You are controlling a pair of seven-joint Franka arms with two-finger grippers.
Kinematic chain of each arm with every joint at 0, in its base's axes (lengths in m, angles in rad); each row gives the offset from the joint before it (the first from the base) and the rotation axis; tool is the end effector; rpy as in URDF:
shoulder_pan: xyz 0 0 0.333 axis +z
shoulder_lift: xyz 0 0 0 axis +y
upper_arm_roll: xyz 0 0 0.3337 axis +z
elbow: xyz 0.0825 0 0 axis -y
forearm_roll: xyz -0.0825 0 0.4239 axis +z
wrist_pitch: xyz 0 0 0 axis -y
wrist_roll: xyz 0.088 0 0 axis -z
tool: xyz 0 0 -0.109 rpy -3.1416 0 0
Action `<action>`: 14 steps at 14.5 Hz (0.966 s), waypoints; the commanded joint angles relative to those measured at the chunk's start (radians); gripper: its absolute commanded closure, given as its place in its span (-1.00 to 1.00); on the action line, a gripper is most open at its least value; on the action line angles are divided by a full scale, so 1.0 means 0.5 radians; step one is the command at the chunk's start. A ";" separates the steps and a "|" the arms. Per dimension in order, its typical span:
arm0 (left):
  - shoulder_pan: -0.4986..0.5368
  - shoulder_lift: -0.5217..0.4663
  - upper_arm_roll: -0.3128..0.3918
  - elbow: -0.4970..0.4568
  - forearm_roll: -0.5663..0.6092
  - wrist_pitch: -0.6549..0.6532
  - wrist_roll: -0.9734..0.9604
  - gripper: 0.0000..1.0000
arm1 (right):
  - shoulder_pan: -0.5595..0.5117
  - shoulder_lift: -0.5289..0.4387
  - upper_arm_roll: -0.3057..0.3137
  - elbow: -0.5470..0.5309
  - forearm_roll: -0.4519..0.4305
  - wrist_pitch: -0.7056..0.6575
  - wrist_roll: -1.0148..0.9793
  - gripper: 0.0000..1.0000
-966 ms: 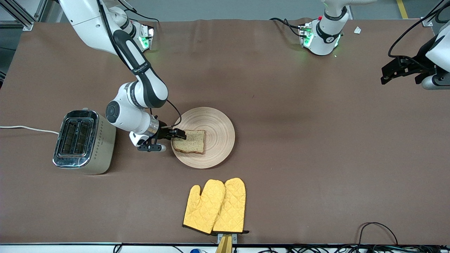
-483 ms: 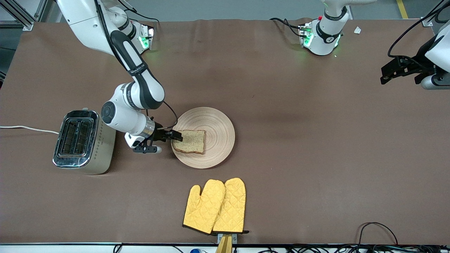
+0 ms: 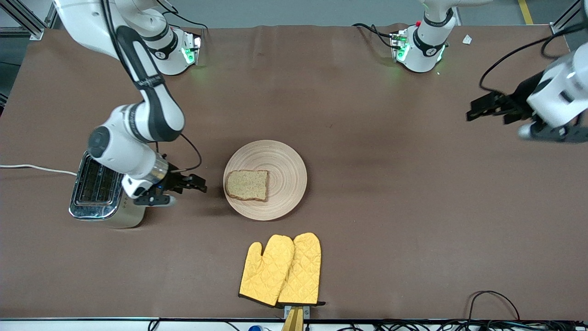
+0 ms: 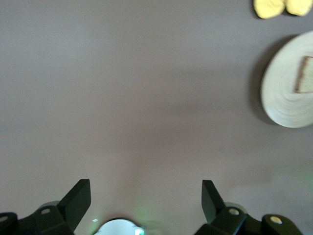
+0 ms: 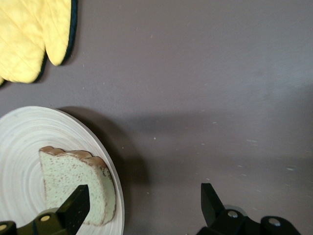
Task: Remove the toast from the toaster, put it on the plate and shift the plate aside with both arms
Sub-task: 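Open the right gripper and withdraw while the left gripper reaches the plate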
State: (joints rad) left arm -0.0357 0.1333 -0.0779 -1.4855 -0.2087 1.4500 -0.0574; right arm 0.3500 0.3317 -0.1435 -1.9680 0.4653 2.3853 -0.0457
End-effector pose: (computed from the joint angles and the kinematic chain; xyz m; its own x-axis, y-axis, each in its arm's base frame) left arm 0.6155 -0.0918 0.5957 0.9808 -0.0817 -0.1769 -0.0440 -0.9773 0.2073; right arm 0.6400 0.1427 0.3025 0.9956 -0.0728 0.0593 -0.0525 -0.9552 -0.2912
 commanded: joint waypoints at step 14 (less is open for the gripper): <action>-0.097 1.172 -0.632 0.053 -0.996 1.330 0.586 -0.82 | -0.019 -0.611 -0.529 0.724 -0.912 -1.503 -0.086 -1.00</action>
State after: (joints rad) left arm -0.0857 0.6515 -0.3457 -1.4858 -0.6519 2.0492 0.1726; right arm 0.3446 0.0369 -0.4035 -1.6427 0.0512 1.6698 -0.0636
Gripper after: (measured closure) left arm 0.031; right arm 0.000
